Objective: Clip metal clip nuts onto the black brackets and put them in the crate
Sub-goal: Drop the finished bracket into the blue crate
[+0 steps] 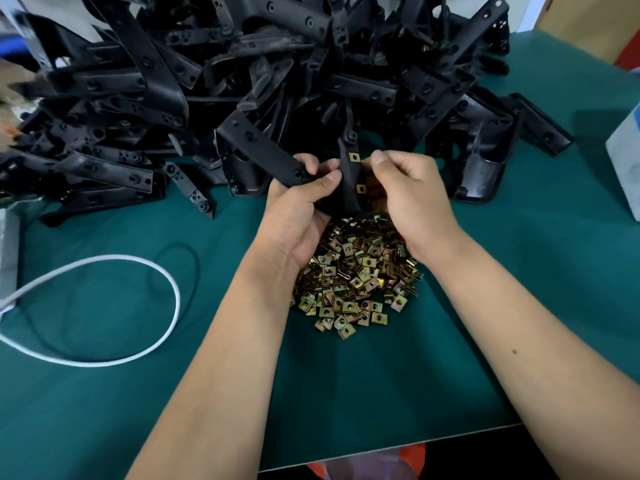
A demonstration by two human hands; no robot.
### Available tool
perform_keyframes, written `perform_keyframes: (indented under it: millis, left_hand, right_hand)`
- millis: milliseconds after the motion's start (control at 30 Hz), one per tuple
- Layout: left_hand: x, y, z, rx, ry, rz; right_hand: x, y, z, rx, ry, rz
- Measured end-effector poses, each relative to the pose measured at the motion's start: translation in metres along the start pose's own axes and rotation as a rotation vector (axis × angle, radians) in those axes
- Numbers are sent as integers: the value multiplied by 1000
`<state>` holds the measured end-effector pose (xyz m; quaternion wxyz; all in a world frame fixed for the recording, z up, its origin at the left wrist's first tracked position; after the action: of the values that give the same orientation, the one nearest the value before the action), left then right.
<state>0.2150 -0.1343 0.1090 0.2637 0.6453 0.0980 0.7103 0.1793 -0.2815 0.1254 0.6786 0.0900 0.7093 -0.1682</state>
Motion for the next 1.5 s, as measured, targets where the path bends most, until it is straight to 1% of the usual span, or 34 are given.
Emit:
perform_keyframes:
  millis: [133, 200, 300, 367, 433, 500, 600, 667, 733, 800, 900, 1000, 1067, 1100, 1167, 1233, 1300, 1367, 1433, 1500]
  left_hand:
    - [5, 5, -1, 26, 78, 105]
    - [6, 17, -5, 14, 100, 87]
    - [-6, 56, -16, -46, 79, 42]
    - [-15, 91, -23, -85, 76, 54]
    - [-23, 132, -33, -121, 87, 96]
    - [-26, 178, -45, -179, 135, 143]
    - [-31, 246, -70, -310, 209, 171]
    - [-44, 292, -93, -421, 214, 178]
    - [-68, 334, -120, -547, 166, 187]
    - [-105, 374, -155, -701, 59, 222]
    - [-177, 409, -207, -940, -30, 445]
    - [-250, 408, -256, -1191, -73, 746]
    - [-288, 391, -278, -1318, -79, 919]
    - [-303, 383, -286, -1371, -84, 980]
    - [-324, 370, -296, -1456, -112, 1050]
    - [-330, 366, -297, -1474, -114, 1051]
    - [-323, 374, -290, -1432, -29, 1009]
    - [-306, 388, -278, -1362, 74, 942]
    - [-283, 402, -264, -1272, 136, 857]
    - [-253, 415, -246, -1165, 232, 778]
  right_hand:
    - [-5, -10, -2, 77, -22, -95]
    - [-14, -16, -6, 115, -62, -120]
    - [-24, -38, -14, 157, -58, -85]
    - [-28, -65, -21, 208, -57, -71]
    - [-31, -109, -35, 309, -80, -39]
    - [-29, -162, -56, 408, -116, 53]
    - [-10, -249, -104, 559, -157, 159]
    - [16, -313, -143, 676, -124, 194]
    - [49, -371, -179, 774, -42, 215]
    - [86, -425, -216, 859, 85, 170]
    - [157, -476, -262, 921, 376, 4]
    - [229, -502, -304, 916, 689, -237]
    - [264, -510, -325, 875, 883, -444]
    - [275, -514, -334, 877, 949, -526]
    - [282, -520, -348, 937, 994, -561]
    - [278, -526, -351, 1026, 972, -553]
    - [270, -530, -345, 1079, 940, -547]
    - [252, -528, -328, 1099, 885, -548]
    - [224, -520, -304, 1115, 771, -581]
    - [191, -505, -277, 1099, 650, -629]
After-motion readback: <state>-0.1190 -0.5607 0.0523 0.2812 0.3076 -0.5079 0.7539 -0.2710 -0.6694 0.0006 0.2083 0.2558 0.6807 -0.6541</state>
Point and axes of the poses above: each hand's wrist, its own z-axis towards the middle knuckle, its own y-axis out of the palm, x = y × z, the point moved 9 cm from there along z, towards the middle knuckle, and after that the axes turned 12 degrees about y, right-handed, at the moved point
